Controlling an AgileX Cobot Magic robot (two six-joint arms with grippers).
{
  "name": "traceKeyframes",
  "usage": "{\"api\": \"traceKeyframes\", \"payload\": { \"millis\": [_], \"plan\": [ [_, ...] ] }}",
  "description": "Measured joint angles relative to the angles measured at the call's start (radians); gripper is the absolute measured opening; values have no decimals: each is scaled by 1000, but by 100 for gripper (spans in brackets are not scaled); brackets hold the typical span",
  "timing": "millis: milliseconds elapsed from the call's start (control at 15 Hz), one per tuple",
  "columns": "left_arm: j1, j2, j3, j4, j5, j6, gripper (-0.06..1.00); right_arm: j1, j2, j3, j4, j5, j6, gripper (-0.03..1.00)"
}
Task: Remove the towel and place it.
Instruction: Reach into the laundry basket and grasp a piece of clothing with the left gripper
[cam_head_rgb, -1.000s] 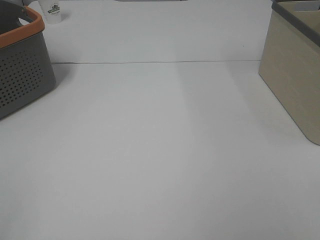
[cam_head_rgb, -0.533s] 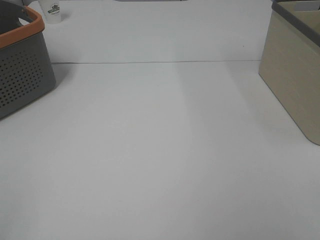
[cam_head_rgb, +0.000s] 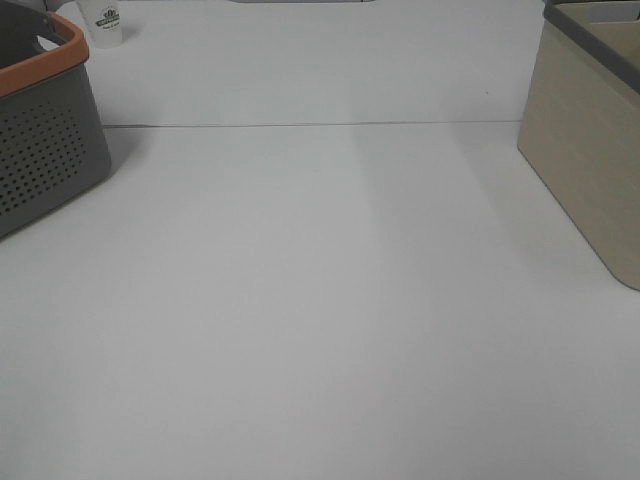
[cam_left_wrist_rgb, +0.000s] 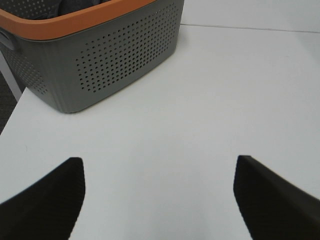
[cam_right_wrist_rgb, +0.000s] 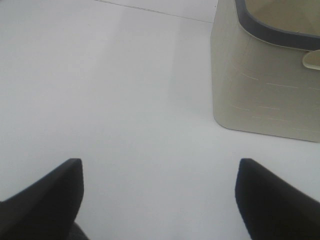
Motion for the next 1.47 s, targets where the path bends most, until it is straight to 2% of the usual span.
{"api": "traceKeyframes", "payload": {
  "millis": [333,733,1000,1467],
  "plan": [
    [0,58,-95,3,-4,4,76,0,0,0,0,0,0,81],
    [0,364,-265,-8,-5,153,76,0,0,0,0,0,0,81],
    [0,516,-346,-10,-8,178,76,0,0,0,0,0,0,81],
    [0,890,-602,-10,-12,243,76,0,0,0,0,0,0,80]
  ]
}}
